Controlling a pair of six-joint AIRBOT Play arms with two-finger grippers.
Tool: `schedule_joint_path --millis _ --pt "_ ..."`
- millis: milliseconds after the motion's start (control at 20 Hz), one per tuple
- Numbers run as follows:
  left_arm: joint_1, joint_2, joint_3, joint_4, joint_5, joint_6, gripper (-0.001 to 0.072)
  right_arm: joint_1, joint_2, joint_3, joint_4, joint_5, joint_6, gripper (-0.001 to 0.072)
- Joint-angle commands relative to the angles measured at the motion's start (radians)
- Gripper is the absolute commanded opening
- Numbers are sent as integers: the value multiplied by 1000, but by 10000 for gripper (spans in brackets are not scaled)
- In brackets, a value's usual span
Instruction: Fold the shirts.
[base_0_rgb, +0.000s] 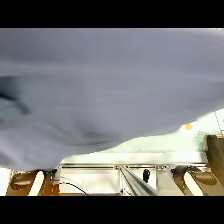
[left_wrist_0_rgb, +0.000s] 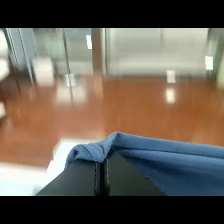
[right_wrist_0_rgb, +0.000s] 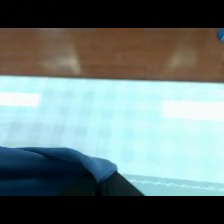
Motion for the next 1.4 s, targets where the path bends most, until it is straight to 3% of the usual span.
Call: schedule_joint_path --millis 0,250,400,650,800,900,1000,1150,1350 --pt "-2 -88 -100 -70 -45 -1 17 0 -10 -208 46 -129 -2 30" --pt "-2 -401 -160 -264 44 30 17 2 -196 -422 147 -383 -80 30" --pt "-2 -654 -157 -298 199 29 17 2 -430 -421 179 -561 -122 30" --pt "-16 -1064 -68 -434 340 29 17 3 -823 -304 218 -766 -162 30" --pt "-43 -1228 10 -451 491 18 17 2 -1025 -135 219 -782 -154 30" --pt "-58 -1315 71 -451 542 -52 17 2 -1143 -18 220 -772 -130 30" --pt "-71 -1379 114 -451 506 -95 17 2 -1229 70 220 -752 -89 30" --pt "-82 -1397 116 -477 463 -89 18 -2 -1277 107 215 -717 -66 30" --pt "-61 -1353 116 -476 298 39 18 -41 -1261 107 214 -558 -93 30"
